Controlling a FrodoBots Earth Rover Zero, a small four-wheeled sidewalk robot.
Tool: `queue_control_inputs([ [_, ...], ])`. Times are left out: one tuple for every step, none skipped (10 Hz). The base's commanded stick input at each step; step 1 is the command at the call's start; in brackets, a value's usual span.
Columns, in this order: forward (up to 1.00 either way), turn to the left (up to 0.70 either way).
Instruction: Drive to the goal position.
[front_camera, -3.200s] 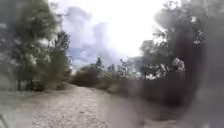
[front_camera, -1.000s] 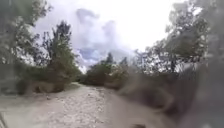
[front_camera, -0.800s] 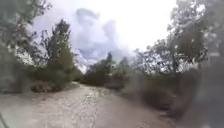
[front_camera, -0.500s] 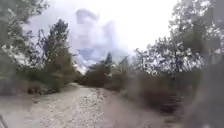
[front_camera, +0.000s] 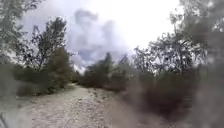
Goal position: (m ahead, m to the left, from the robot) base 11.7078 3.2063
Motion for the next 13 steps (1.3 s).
queue_control_inputs([
  [0.85,0.34],
  [0.85,0.34],
  [0.85,0.25],
  [0.85,0.03],
  [0.85,0.00],
  [0.85,0.00],
  [0.85,0.00],
  [0.85,0.00],
  [0.85,0.09],
  [0.85,0.30],
  [0.85,0.34],
  [0.85,0.34],
  [0.85,0.21],
])
